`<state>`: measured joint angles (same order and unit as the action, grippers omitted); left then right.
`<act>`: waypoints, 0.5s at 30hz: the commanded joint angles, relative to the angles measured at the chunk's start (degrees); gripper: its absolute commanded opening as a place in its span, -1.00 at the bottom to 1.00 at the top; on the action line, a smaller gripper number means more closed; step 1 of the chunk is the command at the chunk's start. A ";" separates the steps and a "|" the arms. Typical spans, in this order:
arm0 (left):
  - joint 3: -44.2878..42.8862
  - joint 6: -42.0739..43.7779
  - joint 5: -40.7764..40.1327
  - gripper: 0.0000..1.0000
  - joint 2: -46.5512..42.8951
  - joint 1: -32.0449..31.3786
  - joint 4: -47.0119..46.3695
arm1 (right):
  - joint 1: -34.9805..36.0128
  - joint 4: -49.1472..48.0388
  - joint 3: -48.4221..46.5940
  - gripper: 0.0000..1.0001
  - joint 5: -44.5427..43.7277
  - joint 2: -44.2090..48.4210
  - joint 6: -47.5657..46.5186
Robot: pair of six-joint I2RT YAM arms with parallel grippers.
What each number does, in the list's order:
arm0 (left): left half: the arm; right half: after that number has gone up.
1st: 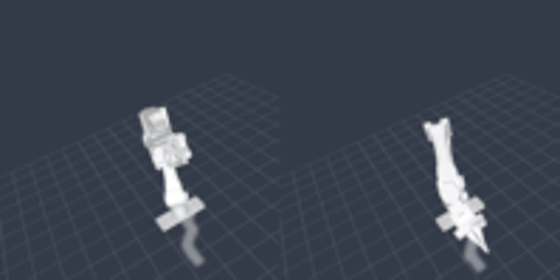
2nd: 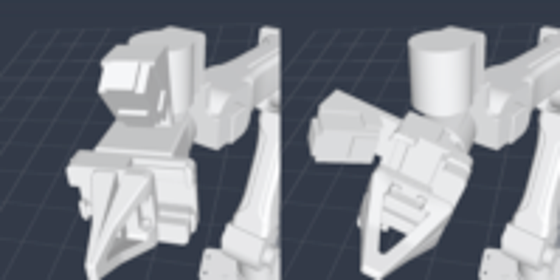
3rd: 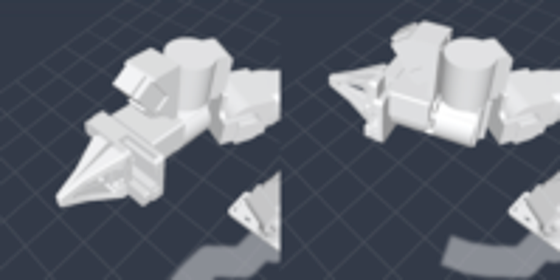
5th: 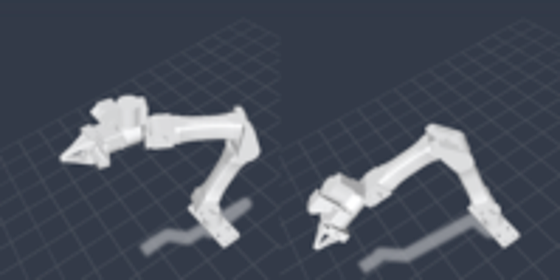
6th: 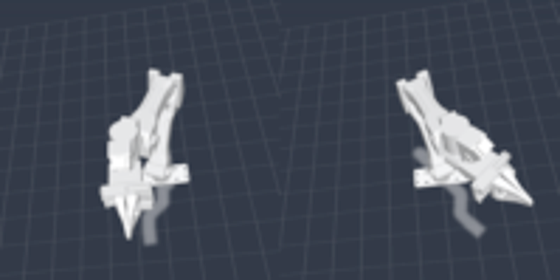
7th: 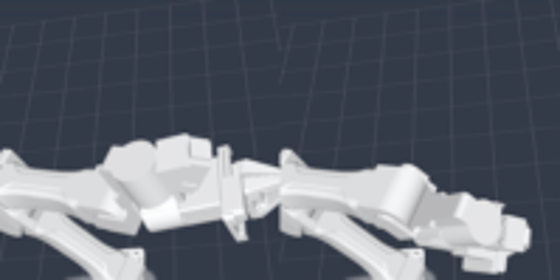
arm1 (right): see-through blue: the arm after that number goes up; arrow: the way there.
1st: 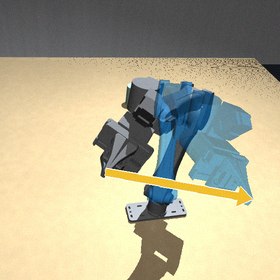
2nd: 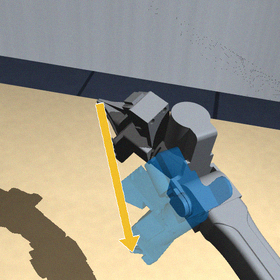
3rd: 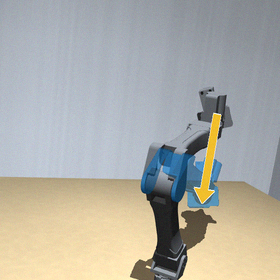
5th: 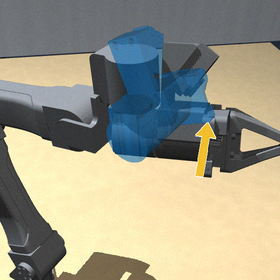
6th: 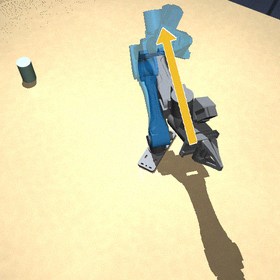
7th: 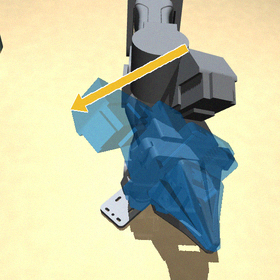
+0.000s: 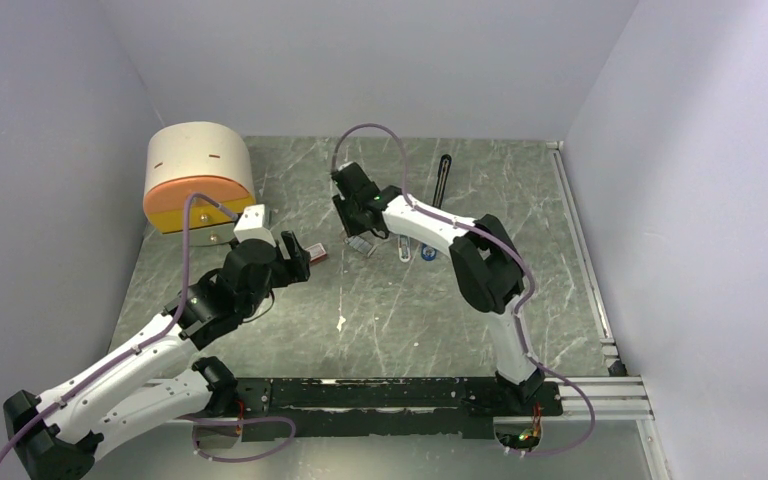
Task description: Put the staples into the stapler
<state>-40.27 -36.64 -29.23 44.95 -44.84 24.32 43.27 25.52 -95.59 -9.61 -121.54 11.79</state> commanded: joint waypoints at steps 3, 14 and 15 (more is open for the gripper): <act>0.02 0.13 -1.26 0.56 0.12 -0.16 -0.13 | 0.99 0.25 -2.77 -0.45 5.12 -3.46 -5.49; 0.01 0.21 -1.25 0.56 0.51 -0.16 -0.22 | 1.48 0.34 -4.92 -0.34 2.96 -6.26 -6.29; 0.08 0.20 -1.26 0.56 0.57 -0.16 -0.28 | 1.47 0.42 -5.06 -0.35 2.90 -6.44 -6.38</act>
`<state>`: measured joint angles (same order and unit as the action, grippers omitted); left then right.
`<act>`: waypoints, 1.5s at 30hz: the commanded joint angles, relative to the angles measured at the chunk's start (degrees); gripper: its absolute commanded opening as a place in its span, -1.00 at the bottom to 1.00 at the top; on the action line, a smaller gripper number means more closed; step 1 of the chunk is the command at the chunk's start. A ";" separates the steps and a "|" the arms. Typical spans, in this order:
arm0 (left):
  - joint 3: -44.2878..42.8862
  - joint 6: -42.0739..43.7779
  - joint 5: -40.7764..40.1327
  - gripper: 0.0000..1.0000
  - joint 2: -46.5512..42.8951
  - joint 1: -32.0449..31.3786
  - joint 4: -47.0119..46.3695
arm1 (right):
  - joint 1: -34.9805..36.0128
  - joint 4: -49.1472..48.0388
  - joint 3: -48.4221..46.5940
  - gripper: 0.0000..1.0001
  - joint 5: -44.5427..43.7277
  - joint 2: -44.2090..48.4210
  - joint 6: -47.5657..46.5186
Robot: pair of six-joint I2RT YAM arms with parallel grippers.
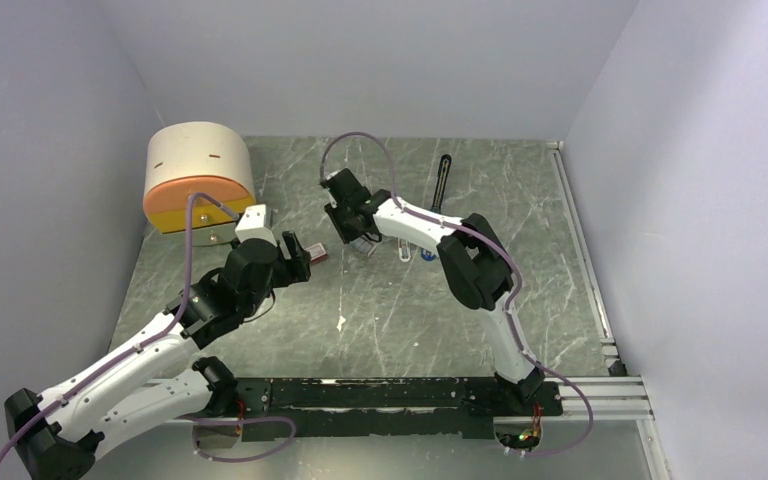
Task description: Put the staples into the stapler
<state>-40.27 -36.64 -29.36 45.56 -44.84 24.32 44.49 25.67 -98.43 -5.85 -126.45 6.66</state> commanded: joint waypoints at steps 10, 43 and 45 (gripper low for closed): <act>0.11 0.24 -1.13 0.56 -0.14 -0.16 -0.23 | 0.49 1.12 -2.97 -0.51 -0.97 -2.79 -2.00; 0.19 0.10 -1.10 0.56 -0.39 -0.16 0.12 | 0.69 1.66 -2.41 -0.46 -0.31 -5.24 -3.76; 0.20 0.01 -1.13 0.56 -0.39 -0.15 0.19 | 0.68 1.92 -2.56 -0.53 -0.20 -5.29 -3.67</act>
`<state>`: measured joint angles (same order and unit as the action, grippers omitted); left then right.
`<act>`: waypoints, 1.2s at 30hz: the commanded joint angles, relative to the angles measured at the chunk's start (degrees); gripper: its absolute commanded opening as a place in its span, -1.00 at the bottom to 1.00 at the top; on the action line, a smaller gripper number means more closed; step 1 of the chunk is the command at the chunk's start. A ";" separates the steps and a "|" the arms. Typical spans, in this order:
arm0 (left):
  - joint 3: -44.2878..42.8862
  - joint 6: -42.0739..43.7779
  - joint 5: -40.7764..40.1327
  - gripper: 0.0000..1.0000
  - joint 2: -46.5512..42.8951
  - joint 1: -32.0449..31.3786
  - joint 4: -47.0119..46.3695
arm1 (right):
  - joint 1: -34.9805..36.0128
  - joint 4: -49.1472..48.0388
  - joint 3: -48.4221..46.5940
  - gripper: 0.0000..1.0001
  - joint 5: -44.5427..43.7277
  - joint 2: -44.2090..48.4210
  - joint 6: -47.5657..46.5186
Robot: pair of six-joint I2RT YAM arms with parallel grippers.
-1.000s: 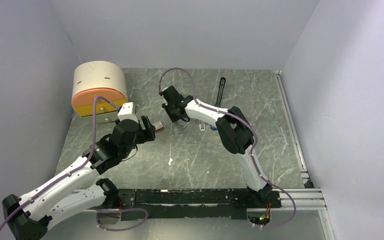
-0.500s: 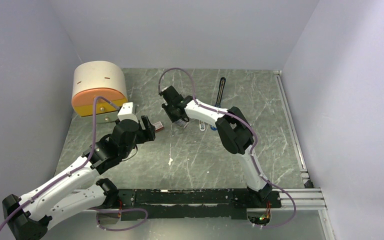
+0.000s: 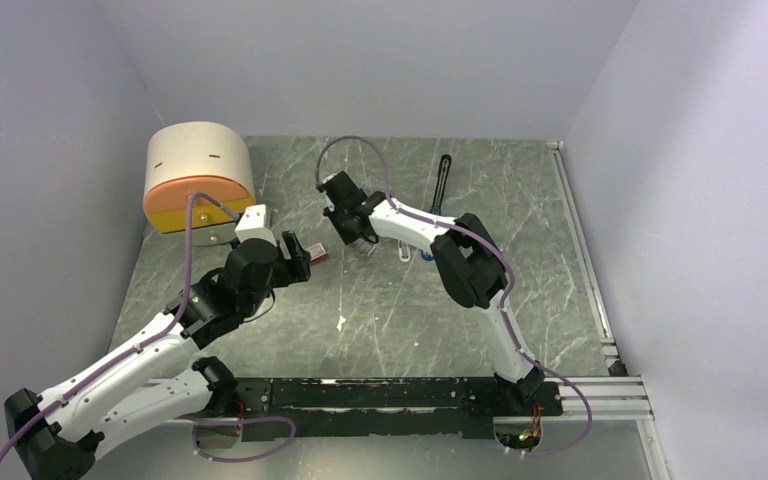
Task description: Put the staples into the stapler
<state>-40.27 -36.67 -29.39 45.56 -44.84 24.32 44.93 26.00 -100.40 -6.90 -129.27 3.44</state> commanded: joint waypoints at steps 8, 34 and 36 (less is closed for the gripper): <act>0.29 0.02 -1.20 0.56 -0.83 -0.16 0.25 | 0.23 -0.11 0.27 -0.65 -0.75 -0.17 0.15; 0.46 -0.11 -0.73 0.56 -1.68 -0.16 0.27 | 0.49 14.28 9.35 -0.60 1.83 12.36 1.56; 0.46 -0.06 -0.47 0.56 -1.70 -0.16 0.09 | 0.66 16.25 11.54 -0.59 2.13 13.88 1.57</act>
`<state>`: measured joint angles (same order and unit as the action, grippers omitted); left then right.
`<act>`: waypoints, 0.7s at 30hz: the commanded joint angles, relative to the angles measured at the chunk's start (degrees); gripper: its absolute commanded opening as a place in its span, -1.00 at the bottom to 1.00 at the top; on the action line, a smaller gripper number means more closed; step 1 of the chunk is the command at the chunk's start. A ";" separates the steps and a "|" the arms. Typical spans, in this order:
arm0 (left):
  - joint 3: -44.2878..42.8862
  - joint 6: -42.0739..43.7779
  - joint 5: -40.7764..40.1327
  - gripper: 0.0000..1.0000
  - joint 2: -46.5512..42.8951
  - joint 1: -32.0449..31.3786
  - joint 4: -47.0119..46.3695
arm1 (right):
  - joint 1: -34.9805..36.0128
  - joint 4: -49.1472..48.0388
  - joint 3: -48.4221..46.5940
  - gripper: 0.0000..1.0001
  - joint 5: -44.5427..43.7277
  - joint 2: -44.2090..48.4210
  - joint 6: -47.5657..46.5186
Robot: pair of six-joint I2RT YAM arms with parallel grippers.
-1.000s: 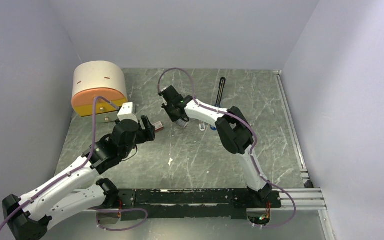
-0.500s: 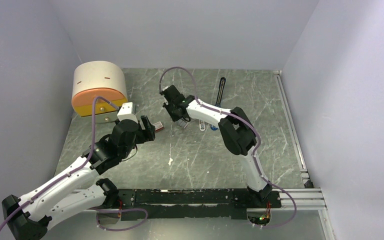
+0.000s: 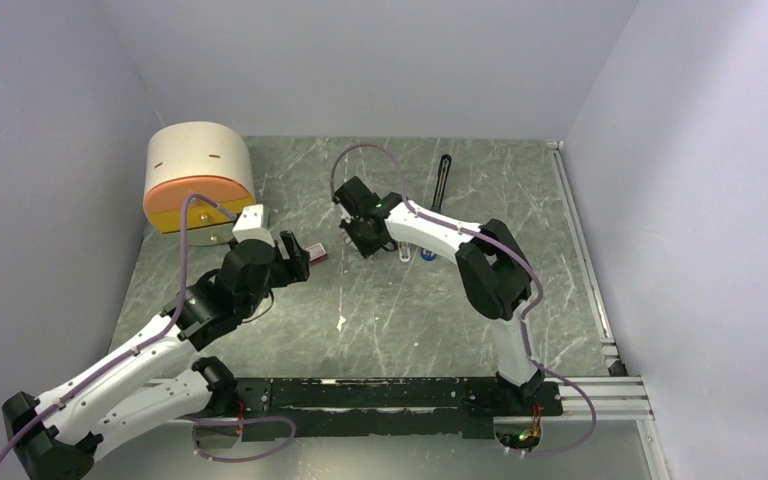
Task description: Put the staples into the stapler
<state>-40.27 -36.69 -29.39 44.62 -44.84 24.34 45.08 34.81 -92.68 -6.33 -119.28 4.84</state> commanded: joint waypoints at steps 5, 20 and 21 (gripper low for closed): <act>0.63 0.08 0.02 0.56 -0.68 -0.09 -0.33 | 0.80 10.71 8.20 -0.57 3.33 6.55 0.34; 0.58 0.21 0.59 0.56 -0.94 -0.16 -0.25 | 1.59 12.56 8.00 -0.49 3.41 3.50 0.17; 0.56 0.20 0.57 0.56 -0.94 -0.16 -0.26 | 1.56 12.42 8.08 -0.46 3.39 3.50 0.17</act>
<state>-40.27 -36.67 -29.30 44.14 -44.84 24.32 46.33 46.19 -83.55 -2.98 -114.65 5.10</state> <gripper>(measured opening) 0.781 0.252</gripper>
